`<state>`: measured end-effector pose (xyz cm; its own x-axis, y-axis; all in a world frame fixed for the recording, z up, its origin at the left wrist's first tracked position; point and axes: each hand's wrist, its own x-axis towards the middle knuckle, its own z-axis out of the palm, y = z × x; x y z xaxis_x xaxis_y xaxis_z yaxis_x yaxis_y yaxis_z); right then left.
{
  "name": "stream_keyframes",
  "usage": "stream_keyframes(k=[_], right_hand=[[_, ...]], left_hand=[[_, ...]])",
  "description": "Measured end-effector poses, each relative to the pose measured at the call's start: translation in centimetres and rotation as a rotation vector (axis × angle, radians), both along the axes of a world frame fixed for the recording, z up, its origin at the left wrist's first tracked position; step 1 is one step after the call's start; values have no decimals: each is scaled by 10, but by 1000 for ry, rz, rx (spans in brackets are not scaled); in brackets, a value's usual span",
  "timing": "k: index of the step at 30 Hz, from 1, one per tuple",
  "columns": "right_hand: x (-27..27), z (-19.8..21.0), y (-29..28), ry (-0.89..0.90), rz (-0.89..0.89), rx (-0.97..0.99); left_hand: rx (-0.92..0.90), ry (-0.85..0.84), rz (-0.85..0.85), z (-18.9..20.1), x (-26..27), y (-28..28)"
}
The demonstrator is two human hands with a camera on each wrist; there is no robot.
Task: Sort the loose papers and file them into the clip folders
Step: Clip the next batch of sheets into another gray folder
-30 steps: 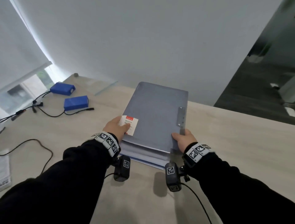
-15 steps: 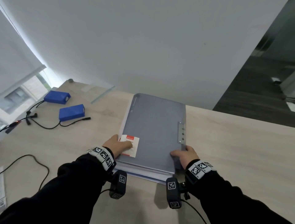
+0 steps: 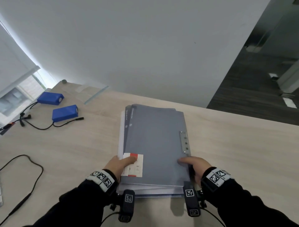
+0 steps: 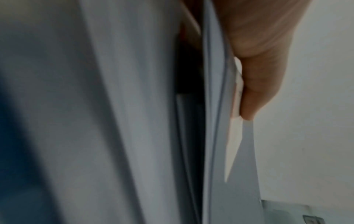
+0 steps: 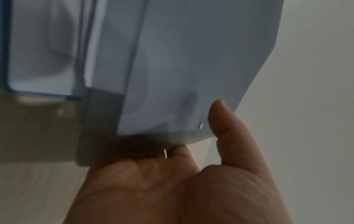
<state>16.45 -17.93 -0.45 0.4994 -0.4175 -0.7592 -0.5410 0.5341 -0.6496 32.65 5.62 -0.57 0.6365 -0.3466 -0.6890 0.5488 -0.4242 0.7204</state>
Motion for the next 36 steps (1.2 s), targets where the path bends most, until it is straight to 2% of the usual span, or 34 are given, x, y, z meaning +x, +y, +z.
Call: stream_keyframes(k=[6, 12, 14, 17, 19, 22, 27, 33, 36], right_hand=[[-36, 11, -4, -120, -39, 60], [-80, 18, -5, -154, 14, 73], [-99, 22, -8, -222, 16, 35], [-122, 29, -18, -422, -12, 27], [-133, 34, -25, -493, -20, -82], [-147, 40, -35, -482, -13, -300], [-164, 48, -41, -520, -31, -371], [-174, 52, -38, -433, -32, -512], [-176, 42, -42, -388, 10, -613]], left_hand=[[-89, -109, 113, -4, -65, 8], [-196, -216, -29, 30, -94, 7], [-229, -224, -81, 44, -99, 4], [-276, -188, -187, 65, -104, -5], [-301, -196, -250, 72, -105, -13], [-311, -219, -286, 71, -107, -23], [-316, -241, -292, 52, -116, -32], [-257, -320, -221, 26, -128, -36], [-209, -362, -235, 28, -139, -37]])
